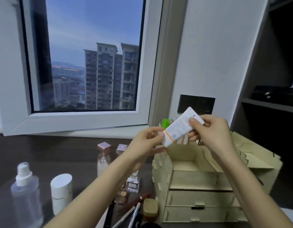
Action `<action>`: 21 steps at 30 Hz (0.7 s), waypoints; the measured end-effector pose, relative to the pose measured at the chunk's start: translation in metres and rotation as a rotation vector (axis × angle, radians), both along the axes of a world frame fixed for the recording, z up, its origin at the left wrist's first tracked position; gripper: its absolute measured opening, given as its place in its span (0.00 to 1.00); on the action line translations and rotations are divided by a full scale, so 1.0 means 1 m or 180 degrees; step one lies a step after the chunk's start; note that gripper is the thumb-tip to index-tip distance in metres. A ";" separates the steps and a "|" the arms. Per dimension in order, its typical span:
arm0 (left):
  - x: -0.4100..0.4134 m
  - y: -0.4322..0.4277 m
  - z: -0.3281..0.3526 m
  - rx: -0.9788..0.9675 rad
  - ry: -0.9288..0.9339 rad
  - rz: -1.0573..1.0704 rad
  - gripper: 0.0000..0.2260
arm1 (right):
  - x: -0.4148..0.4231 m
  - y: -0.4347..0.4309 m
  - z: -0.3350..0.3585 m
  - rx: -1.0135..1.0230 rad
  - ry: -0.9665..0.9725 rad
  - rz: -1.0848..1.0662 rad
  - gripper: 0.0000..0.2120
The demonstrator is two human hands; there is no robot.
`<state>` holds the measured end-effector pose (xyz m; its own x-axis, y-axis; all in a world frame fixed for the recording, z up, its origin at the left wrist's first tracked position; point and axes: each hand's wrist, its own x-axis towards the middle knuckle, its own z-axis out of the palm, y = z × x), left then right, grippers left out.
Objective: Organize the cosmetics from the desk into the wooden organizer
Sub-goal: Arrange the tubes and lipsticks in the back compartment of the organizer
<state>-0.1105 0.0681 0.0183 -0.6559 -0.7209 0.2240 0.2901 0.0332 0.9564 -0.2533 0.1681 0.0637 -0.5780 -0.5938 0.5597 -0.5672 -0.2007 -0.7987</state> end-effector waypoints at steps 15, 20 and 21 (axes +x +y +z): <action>-0.006 -0.037 -0.010 -0.0314 -0.0566 0.0582 0.07 | -0.054 -0.077 0.006 0.1542 0.1274 0.0334 0.05; -0.004 -0.047 -0.018 -0.0213 -0.0673 0.0525 0.07 | -0.053 -0.087 -0.009 0.1719 0.1146 0.0402 0.05; -0.003 -0.049 -0.020 -0.0218 -0.0706 0.0530 0.06 | -0.053 -0.089 -0.012 0.1719 0.1115 0.0369 0.05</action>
<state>-0.1139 0.0195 -0.0014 -0.5681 -0.8110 0.1401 0.0591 0.1297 0.9898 -0.3067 0.0787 0.0519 -0.3309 -0.8917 0.3088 -0.8110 0.1014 -0.5762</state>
